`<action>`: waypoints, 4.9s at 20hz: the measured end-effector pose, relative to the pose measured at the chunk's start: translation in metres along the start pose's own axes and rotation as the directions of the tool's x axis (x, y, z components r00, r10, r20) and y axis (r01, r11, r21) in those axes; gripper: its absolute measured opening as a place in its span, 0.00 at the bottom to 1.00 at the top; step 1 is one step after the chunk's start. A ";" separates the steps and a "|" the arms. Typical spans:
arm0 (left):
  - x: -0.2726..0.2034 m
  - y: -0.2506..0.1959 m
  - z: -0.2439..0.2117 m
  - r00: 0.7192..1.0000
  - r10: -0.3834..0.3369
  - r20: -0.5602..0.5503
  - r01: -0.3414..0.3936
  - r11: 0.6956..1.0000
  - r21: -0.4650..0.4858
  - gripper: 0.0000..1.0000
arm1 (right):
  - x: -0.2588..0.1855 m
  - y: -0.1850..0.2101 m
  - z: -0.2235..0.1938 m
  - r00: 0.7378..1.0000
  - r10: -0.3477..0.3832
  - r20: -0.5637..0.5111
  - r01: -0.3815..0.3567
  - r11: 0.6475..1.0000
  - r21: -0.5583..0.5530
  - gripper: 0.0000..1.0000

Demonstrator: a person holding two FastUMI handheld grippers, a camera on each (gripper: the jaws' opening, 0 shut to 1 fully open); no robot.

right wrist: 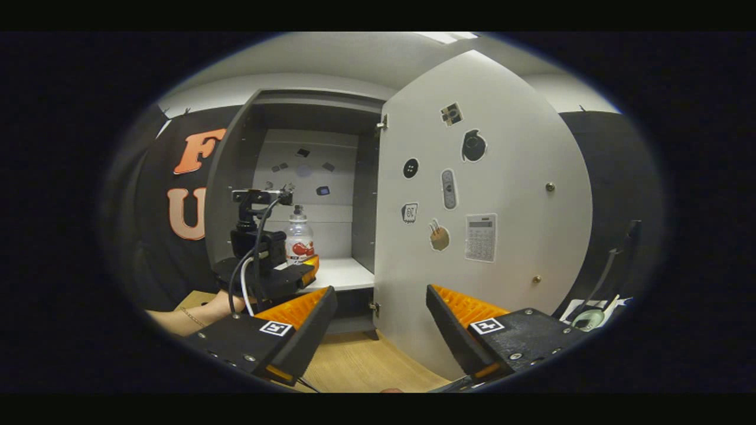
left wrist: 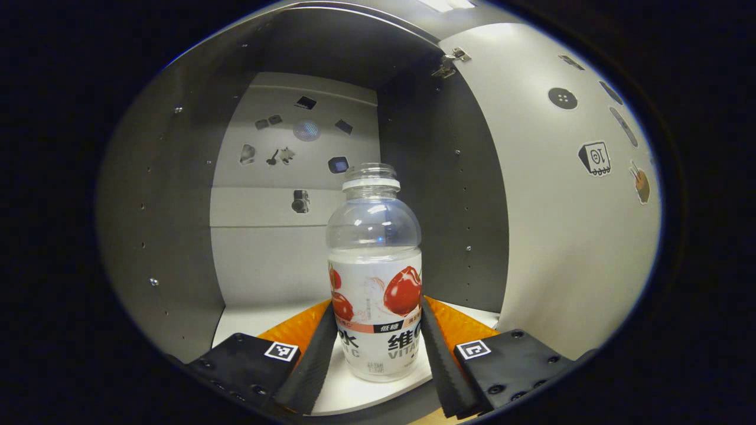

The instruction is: Open the cabinet door with the right hand, grasp the bottle in the cabinet with the left hand and place it on the coaster, then close the cabinet door with the right hand.

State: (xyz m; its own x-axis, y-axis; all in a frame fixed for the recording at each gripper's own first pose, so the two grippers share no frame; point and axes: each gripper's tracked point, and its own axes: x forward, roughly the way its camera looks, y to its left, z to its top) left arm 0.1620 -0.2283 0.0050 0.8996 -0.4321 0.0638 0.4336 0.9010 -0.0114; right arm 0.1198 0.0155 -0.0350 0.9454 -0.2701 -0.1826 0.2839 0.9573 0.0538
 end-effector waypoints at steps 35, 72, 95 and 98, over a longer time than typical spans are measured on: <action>-0.208 0.031 -0.111 0.962 0.265 -0.064 -0.258 0.961 0.096 0.81 | -0.057 0.069 -0.061 0.906 0.422 0.022 -0.420 0.906 -0.055 0.94; -0.241 0.067 -0.244 0.896 0.301 -0.327 -0.304 0.952 0.046 0.82 | -0.041 0.098 -0.110 0.935 0.334 -0.121 -0.339 0.941 -0.019 0.94; -0.238 0.071 -0.215 0.885 0.328 -0.331 -0.341 0.940 0.020 0.96 | -0.056 0.096 -0.104 0.922 0.366 -0.128 -0.365 0.930 0.026 0.94; -0.230 0.074 -0.196 0.889 0.339 -0.309 -0.352 0.936 0.015 0.96 | -0.058 0.096 -0.107 0.919 0.372 -0.131 -0.372 0.928 0.025 0.94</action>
State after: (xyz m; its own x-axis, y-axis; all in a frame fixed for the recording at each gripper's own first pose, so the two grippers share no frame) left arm -0.0025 -0.0698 -0.2062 0.9627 -0.0899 -0.2552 0.0881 0.9959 -0.0186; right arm 0.0750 0.1336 -0.1238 0.9532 0.1218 -0.2765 -0.0846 0.9861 0.1428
